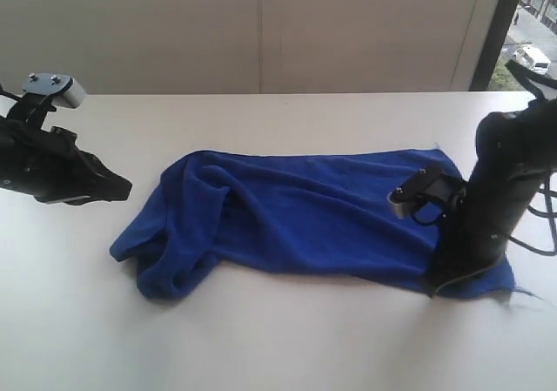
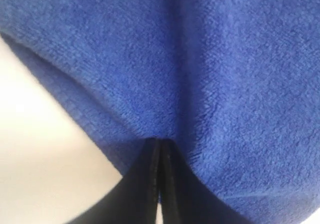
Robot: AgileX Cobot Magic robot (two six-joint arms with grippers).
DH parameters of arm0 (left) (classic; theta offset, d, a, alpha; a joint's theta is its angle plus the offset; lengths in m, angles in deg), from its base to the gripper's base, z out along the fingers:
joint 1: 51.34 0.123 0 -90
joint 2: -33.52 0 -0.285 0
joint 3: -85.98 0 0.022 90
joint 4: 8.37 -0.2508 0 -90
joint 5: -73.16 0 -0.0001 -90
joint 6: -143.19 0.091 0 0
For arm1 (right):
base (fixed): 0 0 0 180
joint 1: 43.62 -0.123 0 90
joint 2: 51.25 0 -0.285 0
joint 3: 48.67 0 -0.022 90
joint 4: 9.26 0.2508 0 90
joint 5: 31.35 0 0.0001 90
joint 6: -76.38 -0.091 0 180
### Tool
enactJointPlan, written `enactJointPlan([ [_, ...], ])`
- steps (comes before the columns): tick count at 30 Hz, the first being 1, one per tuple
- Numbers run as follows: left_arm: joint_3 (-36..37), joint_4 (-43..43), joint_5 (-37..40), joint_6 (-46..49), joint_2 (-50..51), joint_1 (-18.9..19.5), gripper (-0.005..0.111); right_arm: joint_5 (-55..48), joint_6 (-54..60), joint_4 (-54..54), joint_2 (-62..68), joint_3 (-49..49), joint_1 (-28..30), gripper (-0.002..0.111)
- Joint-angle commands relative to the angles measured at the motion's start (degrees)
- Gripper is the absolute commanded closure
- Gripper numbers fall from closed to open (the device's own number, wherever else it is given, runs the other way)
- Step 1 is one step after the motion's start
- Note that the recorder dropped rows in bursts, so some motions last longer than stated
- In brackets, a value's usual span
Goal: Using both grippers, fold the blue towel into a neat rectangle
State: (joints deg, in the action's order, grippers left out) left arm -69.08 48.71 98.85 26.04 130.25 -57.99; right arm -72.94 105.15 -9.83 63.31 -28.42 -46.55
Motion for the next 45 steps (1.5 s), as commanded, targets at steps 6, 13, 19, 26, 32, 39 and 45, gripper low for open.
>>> enactJointPlan([
  [6,-0.28,6.55,5.32,5.83,-0.29,0.19,0.107,-11.15,-3.55,-8.12,-6.77,11.86,-0.02,0.108],
  [13,-0.28,10.58,9.85,10.76,-0.29,0.19,0.107,-11.26,-19.43,-23.62,-7.24,13.42,-0.02,0.108],
  [19,-0.28,9.93,12.97,19.41,-0.29,-0.84,0.107,-6.34,-21.14,-20.83,-11.89,11.25,-0.02,0.108],
  [26,-0.28,7.13,13.59,30.96,2.13,-8.59,0.084,-1.02,-21.01,-14.85,-19.08,8.75,-0.11,0.108],
  [32,-0.28,0.45,11.15,30.26,7.62,-14.55,0.05,1.35,-19.61,-11.31,-19.84,8.4,-2.47,0.108],
  [39,-0.28,-1.03,-0.85,29.67,11.65,-18.14,0.05,2.76,-13.73,-4.23,-19.84,8.4,-5.16,0.108],
  [45,-0.28,-0.51,-5.05,31.19,12.6,-19.62,0.05,3.24,-13.07,-2.96,-18.8,8.4,-6.44,0.108],
])
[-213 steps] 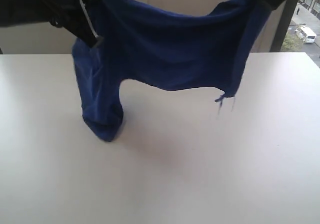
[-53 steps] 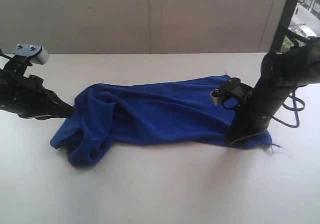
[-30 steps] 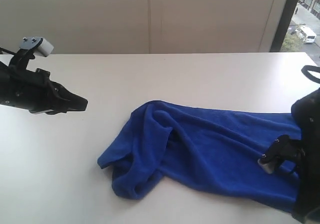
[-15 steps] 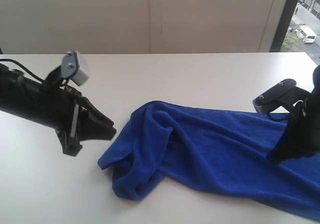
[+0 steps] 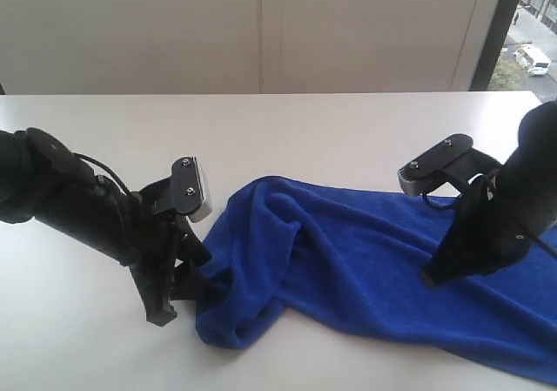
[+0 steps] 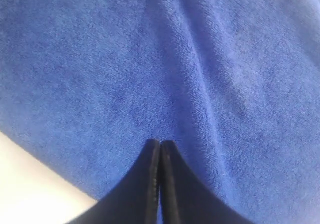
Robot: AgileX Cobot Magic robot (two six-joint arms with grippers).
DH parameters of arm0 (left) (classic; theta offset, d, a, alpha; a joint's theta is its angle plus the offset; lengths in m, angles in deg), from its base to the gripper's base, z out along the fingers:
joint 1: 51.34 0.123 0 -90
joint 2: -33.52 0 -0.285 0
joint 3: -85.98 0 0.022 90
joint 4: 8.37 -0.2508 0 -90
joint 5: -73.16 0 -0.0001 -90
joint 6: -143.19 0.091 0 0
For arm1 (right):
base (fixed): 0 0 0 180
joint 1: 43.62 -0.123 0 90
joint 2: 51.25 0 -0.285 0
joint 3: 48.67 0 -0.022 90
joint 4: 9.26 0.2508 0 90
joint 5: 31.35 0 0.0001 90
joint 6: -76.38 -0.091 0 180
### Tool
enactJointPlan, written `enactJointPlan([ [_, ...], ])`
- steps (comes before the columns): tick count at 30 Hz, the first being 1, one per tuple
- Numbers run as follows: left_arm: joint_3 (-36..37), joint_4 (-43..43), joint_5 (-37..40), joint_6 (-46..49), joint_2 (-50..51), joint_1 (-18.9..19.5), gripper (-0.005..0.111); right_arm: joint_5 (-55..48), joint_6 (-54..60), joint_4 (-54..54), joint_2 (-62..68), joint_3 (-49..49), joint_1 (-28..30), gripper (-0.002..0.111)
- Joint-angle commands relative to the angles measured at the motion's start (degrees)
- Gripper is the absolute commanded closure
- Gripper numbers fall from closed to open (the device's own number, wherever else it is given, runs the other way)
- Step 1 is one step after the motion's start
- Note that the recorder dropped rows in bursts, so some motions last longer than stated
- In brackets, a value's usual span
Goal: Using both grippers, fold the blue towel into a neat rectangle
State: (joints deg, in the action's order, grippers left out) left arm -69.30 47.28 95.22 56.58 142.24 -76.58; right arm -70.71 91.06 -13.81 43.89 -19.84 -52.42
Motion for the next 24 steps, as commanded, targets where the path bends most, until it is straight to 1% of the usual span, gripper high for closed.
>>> enactJointPlan([
  [1,-0.06,0.93,-2.48,0.66,0.93,-1.47,0.05,1.26,1.02,1.26,1.06,-0.18,-0.84,0.108],
  [5,-0.06,5.04,-5.94,1.56,1.8,-2.7,0.05,1.97,4.39,5.59,3.4,-0.18,-1.31,0.108],
  [9,-0.26,8.11,-6.22,4.08,1.8,-3.42,0.05,4.38,7.21,9.2,5.24,-0.18,-2.29,0.108],
  [13,-0.26,9.28,-6.11,4.33,1.7,-3.42,0.05,6.83,7.21,9.6,7.14,-0.18,-2.65,0.108],
  [24,-0.26,10.16,-5.9,4.07,0.47,-3.42,0.05,8.94,7.21,10.49,13.76,-0.18,-2.65,0.108],
])
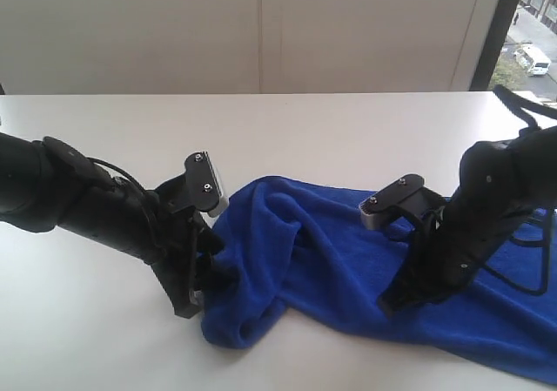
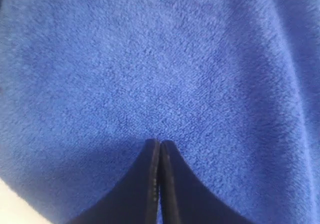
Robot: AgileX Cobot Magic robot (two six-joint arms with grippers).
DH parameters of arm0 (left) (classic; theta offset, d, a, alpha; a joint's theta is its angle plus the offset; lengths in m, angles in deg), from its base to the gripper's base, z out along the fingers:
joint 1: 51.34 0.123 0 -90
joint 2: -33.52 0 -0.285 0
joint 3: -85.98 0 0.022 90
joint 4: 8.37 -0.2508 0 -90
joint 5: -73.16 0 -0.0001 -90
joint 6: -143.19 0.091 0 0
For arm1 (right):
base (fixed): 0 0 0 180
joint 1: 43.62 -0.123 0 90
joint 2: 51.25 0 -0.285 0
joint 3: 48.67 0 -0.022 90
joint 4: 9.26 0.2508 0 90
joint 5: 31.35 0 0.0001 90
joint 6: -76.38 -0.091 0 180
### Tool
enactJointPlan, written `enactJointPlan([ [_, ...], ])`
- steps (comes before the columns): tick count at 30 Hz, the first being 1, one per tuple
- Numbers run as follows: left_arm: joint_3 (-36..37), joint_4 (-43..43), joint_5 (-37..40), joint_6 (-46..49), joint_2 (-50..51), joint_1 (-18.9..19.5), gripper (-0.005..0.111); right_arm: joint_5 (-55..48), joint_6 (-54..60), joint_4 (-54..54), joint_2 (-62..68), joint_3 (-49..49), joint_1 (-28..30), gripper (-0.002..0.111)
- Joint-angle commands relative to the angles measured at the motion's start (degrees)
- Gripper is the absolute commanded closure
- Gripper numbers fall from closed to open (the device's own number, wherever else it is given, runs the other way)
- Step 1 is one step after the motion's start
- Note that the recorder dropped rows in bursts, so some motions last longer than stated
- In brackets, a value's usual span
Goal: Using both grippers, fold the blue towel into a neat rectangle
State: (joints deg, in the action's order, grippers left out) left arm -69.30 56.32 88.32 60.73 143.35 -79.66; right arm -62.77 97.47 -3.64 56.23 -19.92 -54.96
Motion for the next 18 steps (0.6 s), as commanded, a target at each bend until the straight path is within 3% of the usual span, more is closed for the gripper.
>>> enactJointPlan([
  [1,-0.26,1.22,1.0,-0.08,-0.63,-0.33,0.05,1.24,0.79,0.31,1.57,-0.11,-0.12,0.108],
  [13,-0.26,8.24,-0.64,5.58,0.55,-0.33,0.051,2.21,0.79,1.18,1.68,-0.11,-0.12,0.108],
  [18,-0.26,8.59,-1.14,6.27,2.4,-0.33,0.067,1.97,0.79,1.2,1.68,-0.11,-0.12,0.108],
])
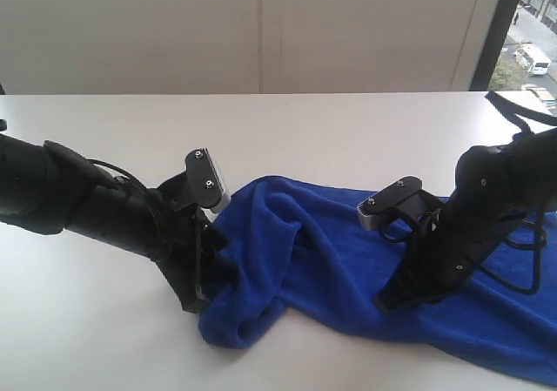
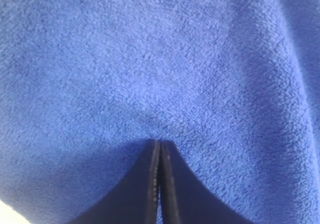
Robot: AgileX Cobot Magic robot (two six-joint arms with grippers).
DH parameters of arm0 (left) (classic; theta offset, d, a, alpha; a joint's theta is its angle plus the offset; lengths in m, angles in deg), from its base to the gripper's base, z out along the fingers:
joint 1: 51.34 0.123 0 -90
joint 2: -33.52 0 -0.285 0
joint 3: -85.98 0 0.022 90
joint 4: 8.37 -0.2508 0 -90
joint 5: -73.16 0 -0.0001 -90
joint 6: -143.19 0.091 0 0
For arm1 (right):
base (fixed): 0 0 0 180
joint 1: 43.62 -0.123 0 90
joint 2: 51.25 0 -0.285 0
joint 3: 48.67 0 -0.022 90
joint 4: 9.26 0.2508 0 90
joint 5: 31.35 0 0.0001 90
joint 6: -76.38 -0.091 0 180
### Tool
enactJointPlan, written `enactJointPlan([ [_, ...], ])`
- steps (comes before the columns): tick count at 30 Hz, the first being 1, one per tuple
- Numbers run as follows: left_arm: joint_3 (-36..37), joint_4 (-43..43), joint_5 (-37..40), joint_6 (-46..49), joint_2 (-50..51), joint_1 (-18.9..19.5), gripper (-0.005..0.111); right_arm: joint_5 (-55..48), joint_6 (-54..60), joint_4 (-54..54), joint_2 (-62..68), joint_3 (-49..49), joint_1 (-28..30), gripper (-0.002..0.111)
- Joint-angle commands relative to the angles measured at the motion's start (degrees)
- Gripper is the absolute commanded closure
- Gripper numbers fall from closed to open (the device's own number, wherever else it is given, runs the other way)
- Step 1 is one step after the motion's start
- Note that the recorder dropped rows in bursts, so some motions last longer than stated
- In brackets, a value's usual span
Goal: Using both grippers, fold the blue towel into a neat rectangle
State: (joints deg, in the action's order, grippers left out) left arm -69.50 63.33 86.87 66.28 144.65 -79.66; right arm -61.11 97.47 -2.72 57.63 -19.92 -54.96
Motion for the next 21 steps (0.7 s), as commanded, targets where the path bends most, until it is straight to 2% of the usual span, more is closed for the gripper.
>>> enactJointPlan([
  [1,-0.06,1.62,-0.07,0.62,1.1,-0.33,0.071,0.2,0.79,0.28,0.27,-0.11,-0.12,0.108],
  [6,-0.06,2.87,-3.44,0.74,1.1,-0.33,0.092,0.2,0.79,0.28,0.27,-0.11,-0.12,0.108],
  [8,-0.06,2.87,-8.2,0.62,0.2,-0.33,0.107,-0.01,0.79,0.28,0.27,-0.11,-0.12,0.108],
  [9,-0.06,2.87,-9.04,0.75,-0.12,-0.33,0.107,-0.01,0.79,0.28,0.27,-0.11,-0.12,0.108],
  [12,-0.71,2.51,-20.2,0.86,-1.63,-0.33,0.107,0.01,0.79,0.39,0.27,-0.11,-0.12,0.108],
  [19,-6.49,-3.3,-25.41,0.86,-1.63,-0.33,0.107,-0.55,0.79,0.37,0.27,-0.11,-0.12,0.108],
  [21,-8.87,-3.97,-28.99,0.75,-1.63,-0.33,0.107,-0.67,0.79,0.37,0.27,-0.11,-0.12,0.108],
])
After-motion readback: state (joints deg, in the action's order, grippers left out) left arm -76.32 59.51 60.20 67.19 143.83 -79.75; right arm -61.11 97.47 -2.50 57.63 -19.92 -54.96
